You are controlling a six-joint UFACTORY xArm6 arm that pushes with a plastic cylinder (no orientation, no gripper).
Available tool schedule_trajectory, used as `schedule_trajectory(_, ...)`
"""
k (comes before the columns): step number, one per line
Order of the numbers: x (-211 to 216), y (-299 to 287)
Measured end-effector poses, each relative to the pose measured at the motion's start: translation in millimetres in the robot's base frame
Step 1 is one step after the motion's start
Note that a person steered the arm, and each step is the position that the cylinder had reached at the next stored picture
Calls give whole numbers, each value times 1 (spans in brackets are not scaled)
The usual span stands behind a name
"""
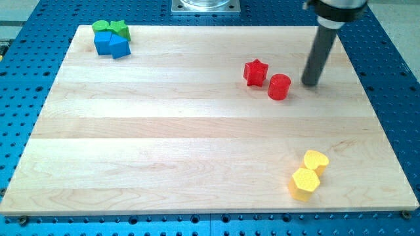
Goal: Place the arm at the top right side of the yellow heart
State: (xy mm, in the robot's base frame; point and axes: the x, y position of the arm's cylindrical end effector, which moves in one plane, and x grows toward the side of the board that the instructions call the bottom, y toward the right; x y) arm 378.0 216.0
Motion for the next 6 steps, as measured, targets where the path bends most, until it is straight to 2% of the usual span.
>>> schedule_trajectory(2, 131, 8)
schedule_trajectory(4, 155, 8)
schedule_trajectory(5, 215, -9)
schedule_trajectory(6, 241, -20)
